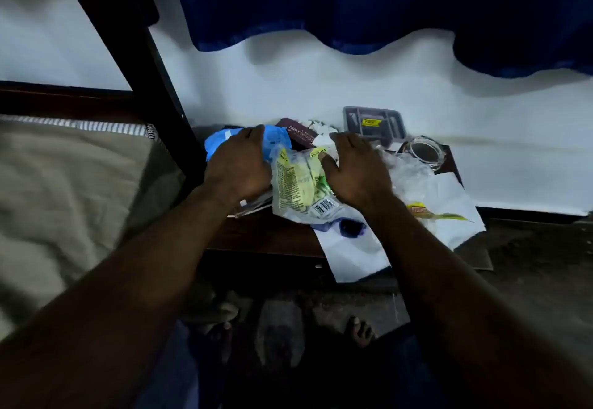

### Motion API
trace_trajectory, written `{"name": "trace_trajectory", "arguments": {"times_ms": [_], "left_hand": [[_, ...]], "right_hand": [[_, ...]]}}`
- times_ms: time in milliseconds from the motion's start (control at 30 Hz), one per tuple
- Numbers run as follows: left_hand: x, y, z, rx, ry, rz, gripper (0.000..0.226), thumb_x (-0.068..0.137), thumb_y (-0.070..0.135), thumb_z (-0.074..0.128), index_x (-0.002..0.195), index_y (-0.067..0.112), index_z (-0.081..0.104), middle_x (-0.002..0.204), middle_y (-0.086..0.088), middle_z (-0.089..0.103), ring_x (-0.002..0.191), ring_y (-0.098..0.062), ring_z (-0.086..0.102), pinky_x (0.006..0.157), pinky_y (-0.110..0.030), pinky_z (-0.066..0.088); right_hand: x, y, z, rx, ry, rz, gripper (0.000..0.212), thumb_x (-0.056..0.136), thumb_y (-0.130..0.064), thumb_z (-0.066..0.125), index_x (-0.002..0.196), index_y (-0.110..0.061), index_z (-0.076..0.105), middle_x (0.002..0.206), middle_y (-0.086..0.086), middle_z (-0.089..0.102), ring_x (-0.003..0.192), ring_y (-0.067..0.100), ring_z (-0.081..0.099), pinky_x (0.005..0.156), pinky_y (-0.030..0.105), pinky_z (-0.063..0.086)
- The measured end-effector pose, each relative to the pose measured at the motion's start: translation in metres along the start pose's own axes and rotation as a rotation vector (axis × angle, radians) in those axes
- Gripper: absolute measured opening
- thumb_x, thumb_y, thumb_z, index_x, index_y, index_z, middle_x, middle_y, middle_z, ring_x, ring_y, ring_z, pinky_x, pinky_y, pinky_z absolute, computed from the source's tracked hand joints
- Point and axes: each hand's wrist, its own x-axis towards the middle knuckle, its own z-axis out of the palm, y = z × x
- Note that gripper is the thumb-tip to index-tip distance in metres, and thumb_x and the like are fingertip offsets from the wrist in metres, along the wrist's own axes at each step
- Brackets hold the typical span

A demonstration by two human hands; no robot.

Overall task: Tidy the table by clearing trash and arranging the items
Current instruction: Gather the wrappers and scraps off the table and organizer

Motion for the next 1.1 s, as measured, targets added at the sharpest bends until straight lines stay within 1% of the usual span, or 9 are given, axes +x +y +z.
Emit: {"name": "trace_trajectory", "arguments": {"times_ms": [100,300,533,700,767,833,933,1000,1100], "left_hand": [[0.012,0.000,0.009,-0.050,0.008,-0.014,0.066,0.093,0.019,0.054,0.156,0.013,0.034,0.149,-0.013,0.052,0.134,-0.033,0.051,0.105,-0.043,0.046],[0.026,0.004,0.018,-0.119,0.041,-0.127,0.068,0.093,0.057,0.057,0.145,0.015,0.044,0.126,-0.011,0.067,0.120,-0.034,0.060,0.096,-0.046,0.051],[0.032,0.017,0.030,-0.198,-0.064,-0.291,0.070,0.084,0.031,0.066,0.149,0.019,0.041,0.126,-0.011,0.065,0.121,-0.032,0.059,0.100,-0.042,0.050],[0.037,0.012,0.024,-0.310,-0.054,-0.308,0.056,0.083,0.021,0.070,0.138,0.023,0.057,0.122,-0.007,0.069,0.116,-0.026,0.063,0.099,-0.035,0.050],[0.039,0.011,0.022,-0.398,-0.028,-0.326,0.038,0.081,0.020,0.071,0.119,0.021,0.070,0.113,-0.003,0.073,0.109,-0.023,0.066,0.091,-0.029,0.050],[0.040,0.012,0.017,-0.537,0.024,-0.336,0.010,0.078,0.019,0.069,0.084,0.013,0.075,0.080,-0.006,0.073,0.089,-0.027,0.071,0.073,-0.031,0.051],[0.042,0.013,0.007,-0.794,0.075,-0.372,0.019,0.068,0.024,0.067,0.072,0.006,0.070,0.055,-0.008,0.060,0.056,-0.025,0.064,0.062,-0.037,0.055],[0.043,0.014,0.000,-0.958,0.091,-0.356,0.024,0.063,0.024,0.066,0.066,0.001,0.063,0.056,-0.007,0.054,0.053,-0.020,0.051,0.058,-0.036,0.046],[0.046,0.016,-0.011,-1.265,0.083,-0.387,0.010,0.070,0.017,0.065,0.072,0.008,0.062,0.076,-0.018,0.053,0.069,-0.025,0.052,0.068,-0.038,0.039]], "right_hand": [[0.012,0.001,0.006,0.035,-0.036,0.019,0.056,0.097,-0.038,0.057,0.146,-0.010,0.050,0.144,0.015,0.057,0.132,0.036,0.051,0.106,0.043,0.043],[0.027,-0.006,-0.004,0.013,-0.034,-0.008,0.054,0.088,-0.036,0.064,0.137,-0.013,0.056,0.131,0.013,0.063,0.121,0.036,0.058,0.098,0.043,0.051],[0.022,0.000,0.002,-0.021,-0.113,-0.042,0.059,0.086,-0.040,0.068,0.138,-0.016,0.056,0.130,0.012,0.063,0.118,0.036,0.060,0.094,0.043,0.052],[0.029,0.000,-0.001,0.028,-0.097,-0.025,0.058,0.086,-0.038,0.069,0.138,-0.016,0.056,0.128,0.011,0.065,0.116,0.034,0.061,0.093,0.041,0.053],[0.031,-0.002,-0.002,0.047,-0.088,-0.031,0.056,0.086,-0.038,0.068,0.137,-0.017,0.056,0.126,0.010,0.065,0.116,0.034,0.061,0.093,0.041,0.052],[0.032,-0.002,-0.003,0.089,-0.061,-0.032,0.054,0.087,-0.038,0.069,0.136,-0.018,0.056,0.128,0.009,0.065,0.118,0.033,0.061,0.094,0.041,0.052],[0.034,-0.001,-0.007,0.155,-0.001,-0.011,0.052,0.088,-0.041,0.070,0.134,-0.020,0.058,0.128,0.007,0.066,0.115,0.031,0.063,0.091,0.038,0.053],[0.036,0.000,-0.009,0.208,0.046,0.020,0.053,0.087,-0.044,0.072,0.133,-0.022,0.058,0.128,0.005,0.066,0.111,0.029,0.065,0.089,0.036,0.053],[0.037,0.002,-0.012,0.392,0.089,0.121,0.065,0.082,-0.056,0.075,0.136,-0.027,0.055,0.130,-0.005,0.065,0.112,0.018,0.064,0.089,0.030,0.050]]}}
